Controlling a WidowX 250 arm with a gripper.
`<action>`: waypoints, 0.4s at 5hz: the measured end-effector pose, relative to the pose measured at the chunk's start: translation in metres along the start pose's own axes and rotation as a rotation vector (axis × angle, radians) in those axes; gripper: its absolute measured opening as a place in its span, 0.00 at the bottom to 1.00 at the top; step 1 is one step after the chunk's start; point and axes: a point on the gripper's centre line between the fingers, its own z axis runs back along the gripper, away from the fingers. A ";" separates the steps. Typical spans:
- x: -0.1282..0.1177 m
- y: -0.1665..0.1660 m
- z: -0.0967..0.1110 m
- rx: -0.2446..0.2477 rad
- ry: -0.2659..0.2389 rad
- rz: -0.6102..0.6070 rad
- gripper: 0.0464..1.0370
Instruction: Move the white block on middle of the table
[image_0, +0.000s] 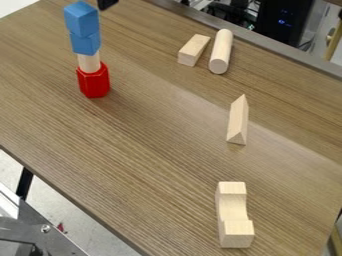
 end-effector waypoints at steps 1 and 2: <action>0.008 0.004 0.014 0.017 -0.027 0.020 0.96; 0.011 0.003 0.035 0.061 -0.016 0.135 0.96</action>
